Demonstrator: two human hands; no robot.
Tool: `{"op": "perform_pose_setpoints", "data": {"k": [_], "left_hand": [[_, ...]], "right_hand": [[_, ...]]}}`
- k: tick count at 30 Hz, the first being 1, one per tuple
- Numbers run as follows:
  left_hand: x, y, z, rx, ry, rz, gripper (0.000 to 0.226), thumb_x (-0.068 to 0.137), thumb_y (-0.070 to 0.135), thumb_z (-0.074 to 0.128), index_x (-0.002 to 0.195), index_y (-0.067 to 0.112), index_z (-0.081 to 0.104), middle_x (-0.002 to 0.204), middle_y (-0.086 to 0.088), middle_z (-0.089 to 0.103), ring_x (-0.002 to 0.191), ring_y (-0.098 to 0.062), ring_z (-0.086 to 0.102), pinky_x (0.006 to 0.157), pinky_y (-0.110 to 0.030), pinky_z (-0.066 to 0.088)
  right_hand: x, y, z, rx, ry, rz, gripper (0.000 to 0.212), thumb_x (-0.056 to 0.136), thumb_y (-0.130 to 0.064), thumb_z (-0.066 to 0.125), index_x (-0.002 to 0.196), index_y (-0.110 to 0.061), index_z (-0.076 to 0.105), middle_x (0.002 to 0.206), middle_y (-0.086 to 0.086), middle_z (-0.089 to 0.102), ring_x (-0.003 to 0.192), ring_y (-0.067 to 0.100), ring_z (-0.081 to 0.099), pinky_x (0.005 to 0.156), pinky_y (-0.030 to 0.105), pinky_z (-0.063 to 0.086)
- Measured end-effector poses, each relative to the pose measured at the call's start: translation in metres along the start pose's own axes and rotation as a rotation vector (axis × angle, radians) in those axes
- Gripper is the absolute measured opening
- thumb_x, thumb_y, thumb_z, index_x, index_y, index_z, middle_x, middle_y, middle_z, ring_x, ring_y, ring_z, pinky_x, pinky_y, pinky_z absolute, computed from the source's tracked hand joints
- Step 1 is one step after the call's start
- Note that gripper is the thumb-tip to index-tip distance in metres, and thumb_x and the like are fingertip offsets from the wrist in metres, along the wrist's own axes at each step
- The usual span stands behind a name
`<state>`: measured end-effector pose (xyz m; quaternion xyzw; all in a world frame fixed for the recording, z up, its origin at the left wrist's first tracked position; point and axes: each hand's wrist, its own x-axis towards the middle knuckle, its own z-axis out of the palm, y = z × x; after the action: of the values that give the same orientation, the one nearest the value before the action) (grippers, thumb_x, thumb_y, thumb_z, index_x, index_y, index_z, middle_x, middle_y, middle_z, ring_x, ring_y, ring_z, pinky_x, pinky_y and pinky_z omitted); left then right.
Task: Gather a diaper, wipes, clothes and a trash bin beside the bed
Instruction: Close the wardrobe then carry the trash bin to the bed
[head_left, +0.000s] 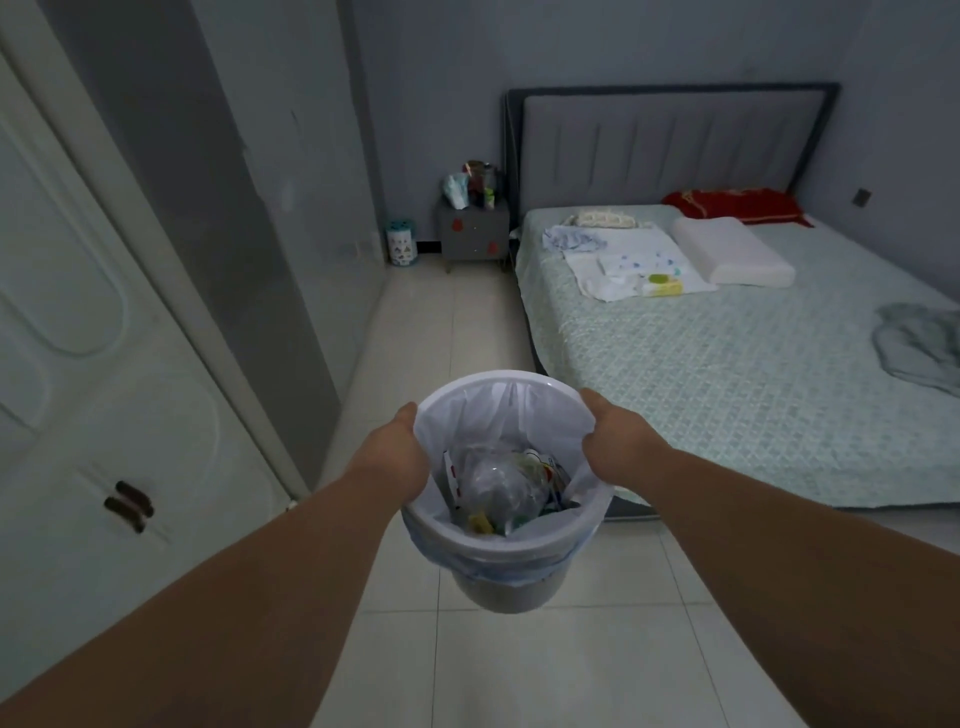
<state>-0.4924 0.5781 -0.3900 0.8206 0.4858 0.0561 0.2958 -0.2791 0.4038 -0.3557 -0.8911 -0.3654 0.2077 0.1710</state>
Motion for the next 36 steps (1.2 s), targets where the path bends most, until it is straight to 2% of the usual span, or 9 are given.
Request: {"op": "perform_pose_setpoints", "data": {"k": [6,11,16,21,28,36], "left_hand": [[0.102,0.003,-0.016,0.031,-0.023,-0.034,0.071,0.094,0.014,0.049,0.158,0.029,0.02,0.153,-0.014,0.041,0.135,-0.034,0.045,0.113,-0.044,0.035],[0.21,-0.02,-0.048,0.017,-0.017,-0.019,0.072,0.094,0.012,0.048,0.157,0.031,0.02,0.152,-0.014,0.042,0.134,-0.035,0.045,0.113,-0.043,0.036],[0.306,-0.037,-0.101,0.018,0.006,0.011,0.072,0.093,0.01,0.048,0.156,0.032,0.023,0.151,-0.015,0.044,0.132,-0.035,0.048,0.11,-0.044,0.039],[0.375,-0.047,-0.139,0.069,0.007,0.05,0.075,0.092,0.007,0.049,0.157,0.031,0.022,0.147,-0.015,0.048,0.13,-0.035,0.05,0.108,-0.043,0.042],[0.447,-0.049,-0.157,0.059,0.008,0.039,0.067,0.092,0.007,0.045,0.154,0.028,0.029,0.14,-0.016,0.054,0.123,-0.036,0.055,0.104,-0.046,0.045],[0.559,-0.012,-0.151,0.058,0.02,0.008,0.057,0.099,0.015,0.045,0.152,0.028,0.031,0.138,-0.015,0.055,0.121,-0.034,0.056,0.102,-0.046,0.046]], "right_hand": [[0.089,-0.029,-0.004,0.014,-0.034,0.003,0.069,0.1,-0.007,0.045,0.16,-0.022,0.015,0.146,0.019,0.049,0.127,0.035,0.053,0.107,0.04,0.043],[0.179,-0.088,0.003,0.039,-0.002,0.021,0.072,0.098,-0.006,0.047,0.16,-0.024,0.016,0.15,0.018,0.045,0.132,0.036,0.048,0.109,0.041,0.041],[0.258,-0.154,0.009,0.047,0.028,0.035,0.071,0.096,-0.006,0.048,0.159,-0.025,0.021,0.142,0.019,0.052,0.126,0.037,0.053,0.105,0.045,0.045],[0.323,-0.197,0.013,0.076,0.028,0.041,0.072,0.095,-0.006,0.047,0.159,-0.027,0.021,0.146,0.017,0.05,0.128,0.036,0.052,0.106,0.043,0.045],[0.41,-0.227,0.011,0.056,0.019,0.022,0.072,0.096,-0.008,0.047,0.16,-0.025,0.018,0.149,0.016,0.048,0.131,0.036,0.051,0.106,0.04,0.044],[0.541,-0.223,-0.009,0.052,-0.013,-0.014,0.073,0.095,-0.005,0.047,0.159,-0.024,0.019,0.142,0.018,0.054,0.124,0.035,0.056,0.103,0.041,0.047]]}}
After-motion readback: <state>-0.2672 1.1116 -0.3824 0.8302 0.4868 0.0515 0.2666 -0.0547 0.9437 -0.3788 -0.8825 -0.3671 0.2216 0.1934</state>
